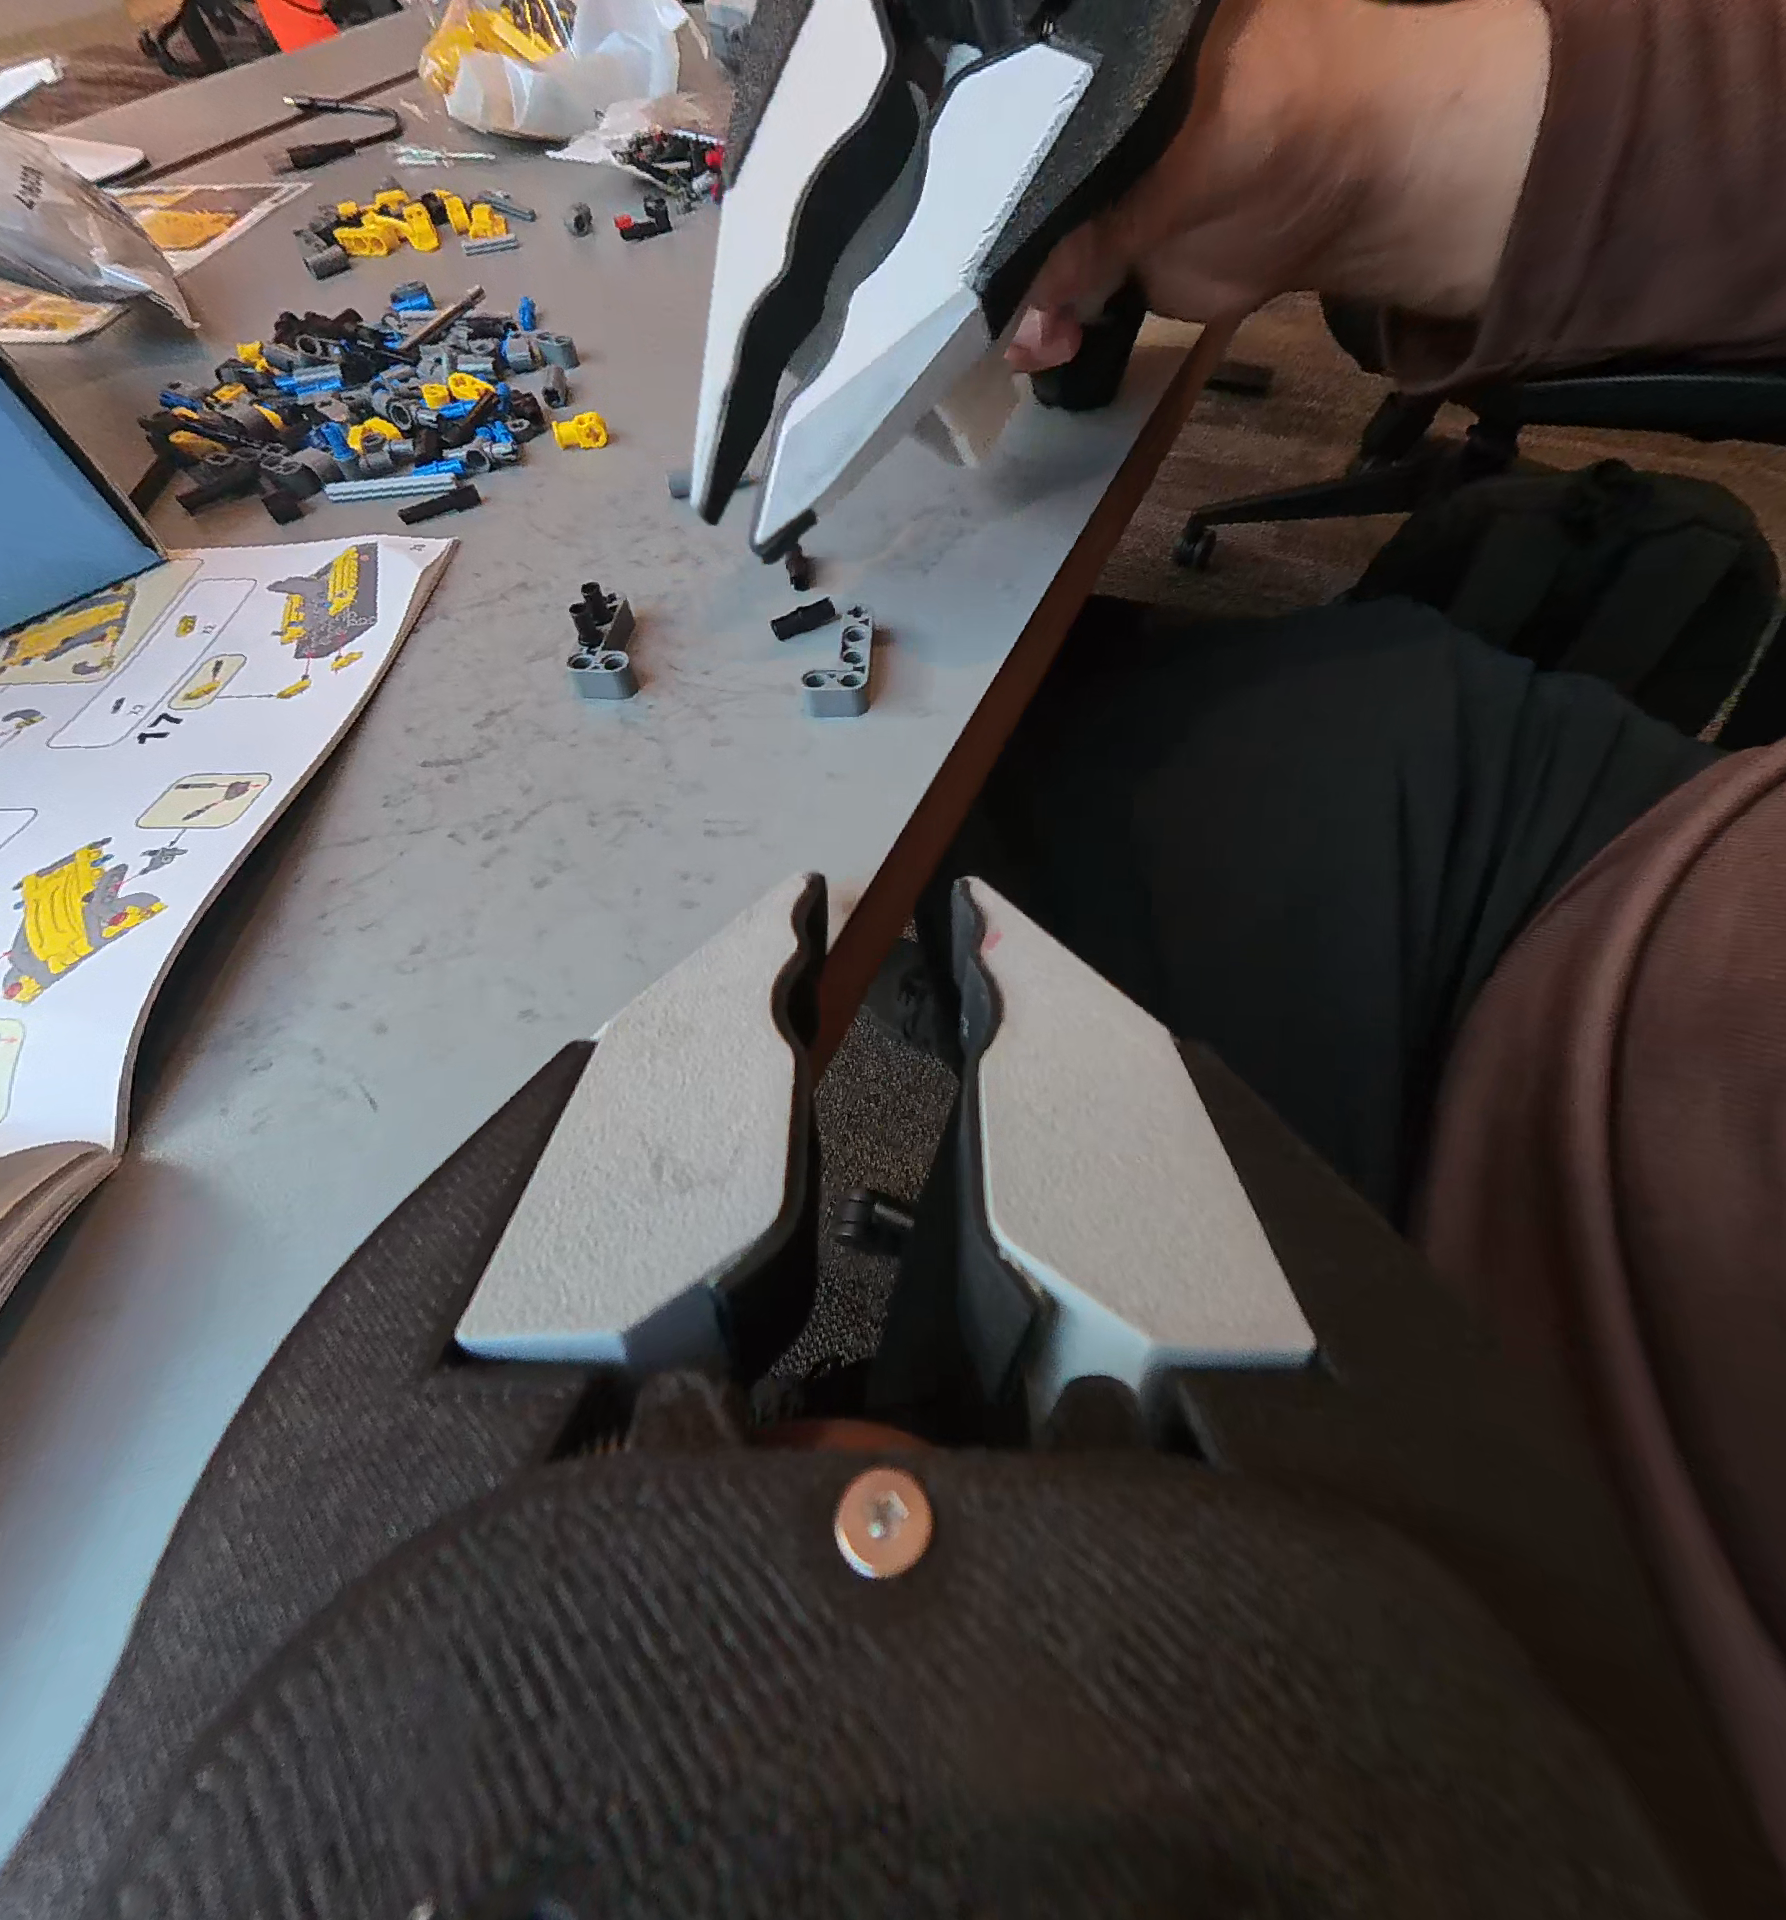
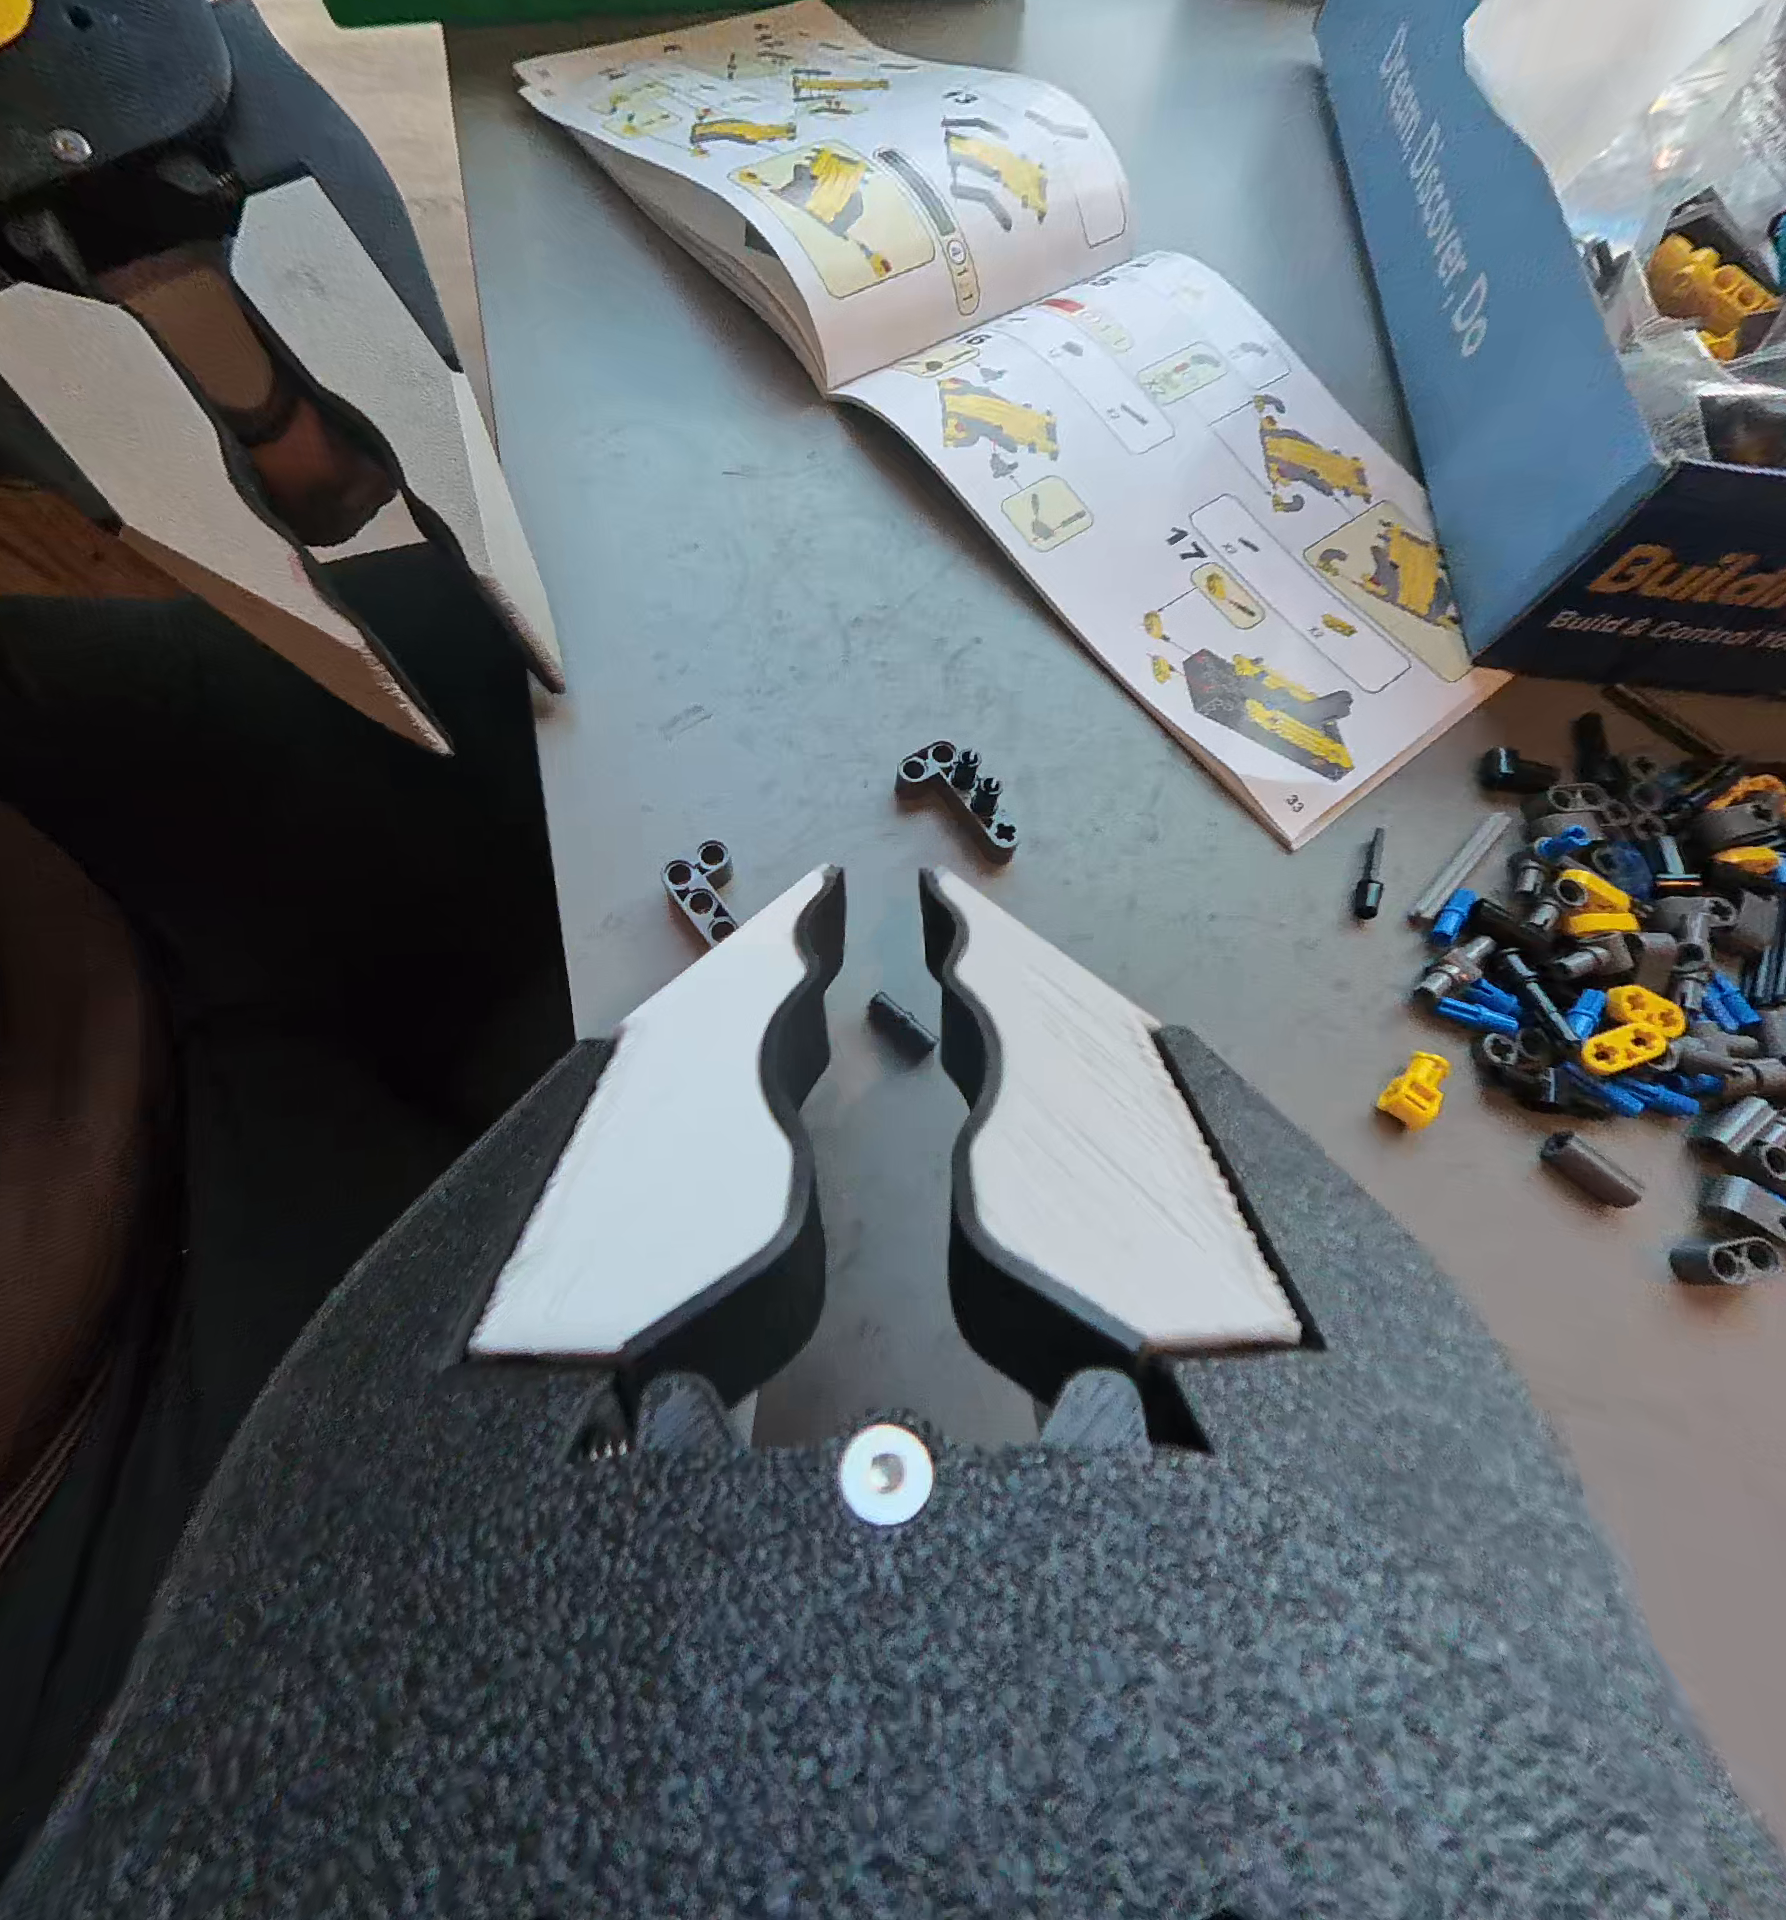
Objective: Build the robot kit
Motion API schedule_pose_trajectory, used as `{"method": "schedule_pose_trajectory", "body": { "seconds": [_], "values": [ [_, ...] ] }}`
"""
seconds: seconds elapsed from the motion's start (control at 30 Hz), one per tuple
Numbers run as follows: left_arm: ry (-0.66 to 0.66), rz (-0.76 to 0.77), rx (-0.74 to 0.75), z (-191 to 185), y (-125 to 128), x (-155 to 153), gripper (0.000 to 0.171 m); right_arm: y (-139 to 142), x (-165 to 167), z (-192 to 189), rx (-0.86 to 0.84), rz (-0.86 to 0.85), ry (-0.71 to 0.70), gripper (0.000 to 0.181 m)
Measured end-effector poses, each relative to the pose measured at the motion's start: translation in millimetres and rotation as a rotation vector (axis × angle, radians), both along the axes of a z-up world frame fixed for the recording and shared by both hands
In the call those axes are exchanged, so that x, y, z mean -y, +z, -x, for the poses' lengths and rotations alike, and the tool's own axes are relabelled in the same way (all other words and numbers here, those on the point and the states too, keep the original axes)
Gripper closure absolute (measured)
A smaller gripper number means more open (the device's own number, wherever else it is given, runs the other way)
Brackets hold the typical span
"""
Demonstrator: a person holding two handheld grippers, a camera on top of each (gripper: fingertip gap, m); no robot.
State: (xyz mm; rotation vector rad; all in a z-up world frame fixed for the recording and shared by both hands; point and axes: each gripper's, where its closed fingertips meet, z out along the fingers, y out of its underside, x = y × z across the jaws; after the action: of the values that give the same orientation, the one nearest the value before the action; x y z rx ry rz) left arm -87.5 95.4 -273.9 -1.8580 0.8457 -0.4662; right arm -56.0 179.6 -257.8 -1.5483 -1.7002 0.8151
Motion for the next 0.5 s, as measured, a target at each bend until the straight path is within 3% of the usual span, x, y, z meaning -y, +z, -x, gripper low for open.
{"method": "schedule_pose_trajectory", "body": {
  "seconds": [0.5],
  "values": [
    [0.013,-0.012,0.047,7.9,5.6,-6.2,0.154,-17.1,11.7,-5.8,0.135,0.084,0.031,0.175]
  ]
}}
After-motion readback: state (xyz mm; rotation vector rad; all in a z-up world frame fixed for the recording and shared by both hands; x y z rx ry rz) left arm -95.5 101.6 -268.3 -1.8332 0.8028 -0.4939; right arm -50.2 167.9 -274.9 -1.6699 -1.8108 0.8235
